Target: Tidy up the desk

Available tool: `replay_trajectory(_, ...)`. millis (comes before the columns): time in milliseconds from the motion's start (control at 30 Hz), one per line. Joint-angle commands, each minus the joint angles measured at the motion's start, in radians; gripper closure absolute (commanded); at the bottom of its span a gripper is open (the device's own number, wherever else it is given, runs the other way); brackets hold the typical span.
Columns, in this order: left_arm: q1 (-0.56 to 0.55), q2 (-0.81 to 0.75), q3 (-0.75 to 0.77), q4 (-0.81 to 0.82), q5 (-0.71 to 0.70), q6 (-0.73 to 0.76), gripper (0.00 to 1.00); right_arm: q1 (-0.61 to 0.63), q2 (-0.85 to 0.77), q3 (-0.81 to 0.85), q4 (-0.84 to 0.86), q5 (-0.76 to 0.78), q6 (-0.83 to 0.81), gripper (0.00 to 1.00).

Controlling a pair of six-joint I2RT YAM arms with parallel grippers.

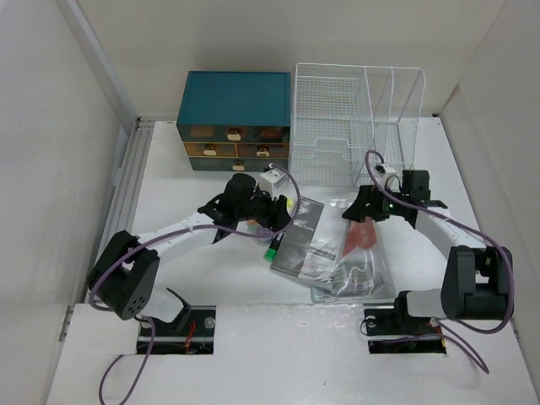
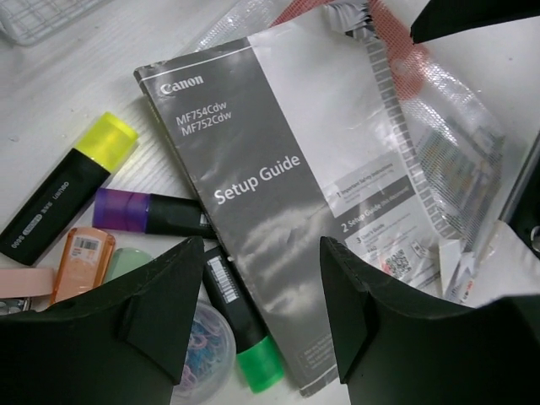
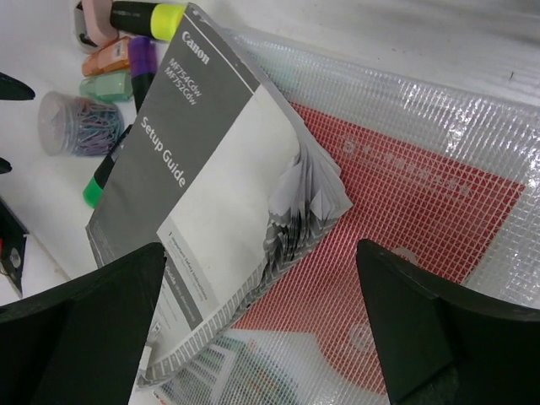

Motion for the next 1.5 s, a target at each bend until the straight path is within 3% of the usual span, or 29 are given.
replay_trajectory(0, -0.004, 0.035, 0.050, 0.033, -0.028, 0.044, 0.46, -0.006, 0.026, -0.008, 0.071, 0.002, 0.030, 0.00)
replay_trajectory(500, -0.004, 0.216, 0.140, 0.013, 0.045, 0.072, 0.50, 0.080, 0.222, 0.010, 0.145, 0.005, 0.070, 0.04)
replay_trajectory(967, -0.032, 0.319, 0.177, -0.047, 0.015, 0.108, 0.57, 0.149, 0.242, 0.029, 0.174, -0.049, 0.080, 0.06)
replay_trajectory(1100, -0.041, 0.348, 0.195, -0.056, 0.015, 0.119, 0.62, 0.149, 0.242, 0.029, 0.174, -0.060, 0.080, 0.23)
replay_trajectory(1233, -0.064, 0.368, 0.217, -0.079, 0.006, 0.130, 0.65, 0.149, 0.233, 0.029, 0.174, -0.092, 0.080, 0.50)
replay_trajectory(1267, -0.073, 0.368, 0.217, -0.079, 0.006, 0.130, 0.66, 0.149, 0.233, 0.038, 0.174, -0.092, 0.080, 0.63)
replay_trajectory(1367, -0.083, 0.379, 0.226, -0.088, 0.006, 0.139, 0.66, 0.149, 0.193, 0.038, 0.174, -0.104, 0.080, 0.82)
replay_trajectory(1400, -0.083, 0.379, 0.226, -0.088, 0.006, 0.139, 0.66, 0.149, 0.172, 0.038, 0.174, -0.104, 0.080, 0.93)
replay_trajectory(1467, -0.083, 0.379, 0.226, -0.088, 0.006, 0.139, 0.63, 0.149, 0.146, 0.038, 0.174, -0.104, 0.080, 1.00)
